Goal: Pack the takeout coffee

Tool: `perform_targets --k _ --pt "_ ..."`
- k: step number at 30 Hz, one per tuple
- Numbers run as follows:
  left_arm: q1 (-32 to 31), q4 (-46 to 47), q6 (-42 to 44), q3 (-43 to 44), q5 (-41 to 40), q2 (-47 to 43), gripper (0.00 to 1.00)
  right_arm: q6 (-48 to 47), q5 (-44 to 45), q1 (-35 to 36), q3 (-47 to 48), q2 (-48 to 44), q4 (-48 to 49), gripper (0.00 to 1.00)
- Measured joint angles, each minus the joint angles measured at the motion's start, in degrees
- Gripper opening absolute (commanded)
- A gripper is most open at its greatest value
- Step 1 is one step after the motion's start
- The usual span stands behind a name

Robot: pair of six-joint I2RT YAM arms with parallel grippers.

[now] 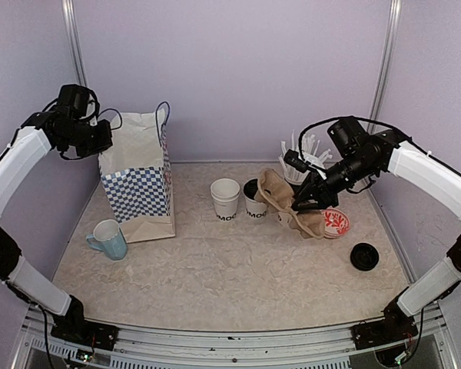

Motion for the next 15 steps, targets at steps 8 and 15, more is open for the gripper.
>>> perform_targets --k 8,15 --pt "-4.09 -0.24 2.95 8.81 6.93 -5.18 0.00 0.90 -0.24 0.00 11.69 0.07 0.55 0.10" --pt "-5.31 -1.75 10.25 9.94 18.10 -8.22 0.00 1.44 3.04 -1.11 23.21 0.09 3.13 0.10"
